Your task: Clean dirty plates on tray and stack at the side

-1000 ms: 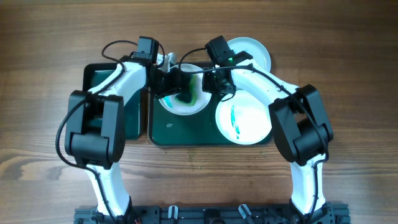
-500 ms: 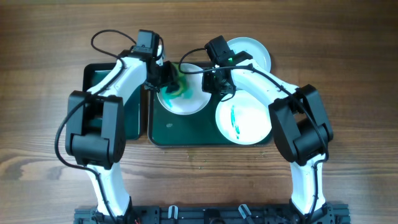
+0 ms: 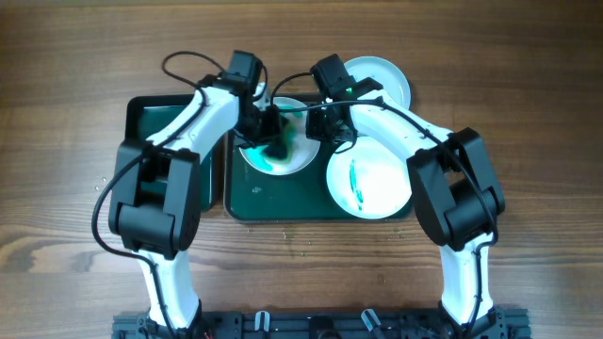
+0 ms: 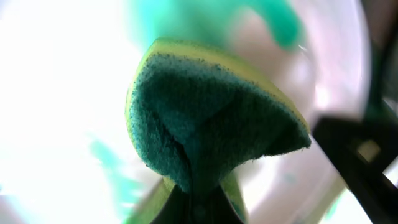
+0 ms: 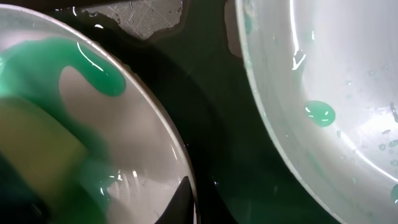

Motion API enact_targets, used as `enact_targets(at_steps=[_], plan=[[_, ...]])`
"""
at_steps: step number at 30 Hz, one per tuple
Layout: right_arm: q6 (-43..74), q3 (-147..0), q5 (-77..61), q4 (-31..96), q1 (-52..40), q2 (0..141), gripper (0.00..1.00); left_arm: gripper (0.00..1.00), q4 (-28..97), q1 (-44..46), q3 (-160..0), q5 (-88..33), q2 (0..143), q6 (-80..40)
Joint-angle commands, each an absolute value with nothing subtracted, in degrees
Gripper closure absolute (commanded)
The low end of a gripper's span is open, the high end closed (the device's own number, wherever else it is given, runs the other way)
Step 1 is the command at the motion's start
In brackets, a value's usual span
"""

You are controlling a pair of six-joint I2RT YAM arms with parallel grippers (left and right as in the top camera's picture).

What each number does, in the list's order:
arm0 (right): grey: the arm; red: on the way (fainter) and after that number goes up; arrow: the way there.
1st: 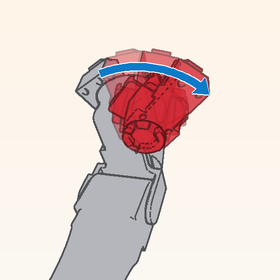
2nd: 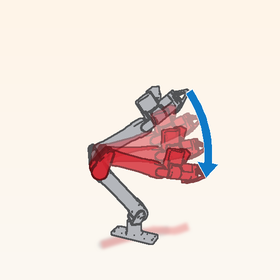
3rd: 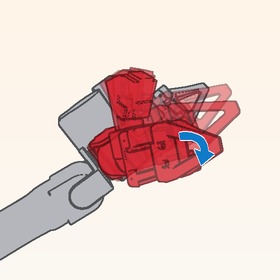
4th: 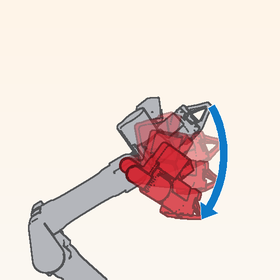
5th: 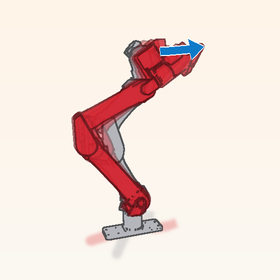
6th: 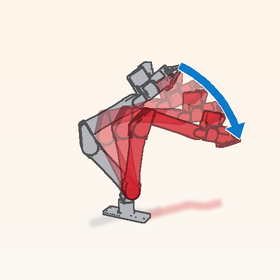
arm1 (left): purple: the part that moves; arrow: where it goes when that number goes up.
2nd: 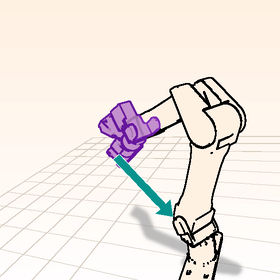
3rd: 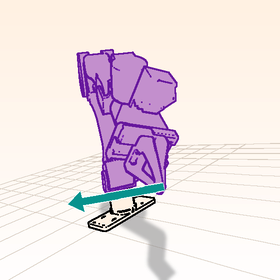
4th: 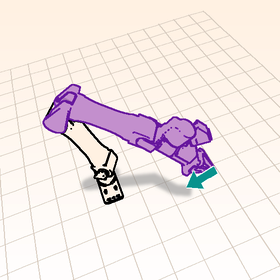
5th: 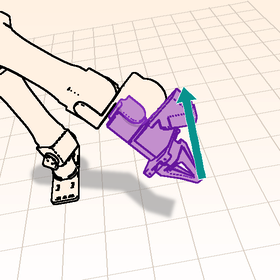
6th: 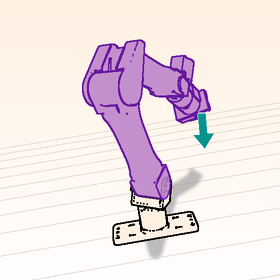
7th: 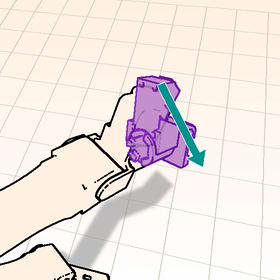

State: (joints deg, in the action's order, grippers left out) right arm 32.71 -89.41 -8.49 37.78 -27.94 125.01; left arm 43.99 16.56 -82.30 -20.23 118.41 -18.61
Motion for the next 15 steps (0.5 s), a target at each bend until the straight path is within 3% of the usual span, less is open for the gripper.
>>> enact_targets(at_steps=[1,6,15], plan=[[32.56,-87.24,-4.38,38.61,-27.68,127.2,0.96,0.96,43.68,17.89,-81.03,-27.51,119.15,-15.2],[32.29,-86.87,-4.54,38.41,-27.68,127.2,0.96,0.96,43.27,15.68,-83.26,-17.78,119.15,-15.79],[32.16,-86.87,-4.56,38.15,-27.68,127.2,0.96,0.96,48.71,15.18,-86.8,9.96,119.15,-20.99]])
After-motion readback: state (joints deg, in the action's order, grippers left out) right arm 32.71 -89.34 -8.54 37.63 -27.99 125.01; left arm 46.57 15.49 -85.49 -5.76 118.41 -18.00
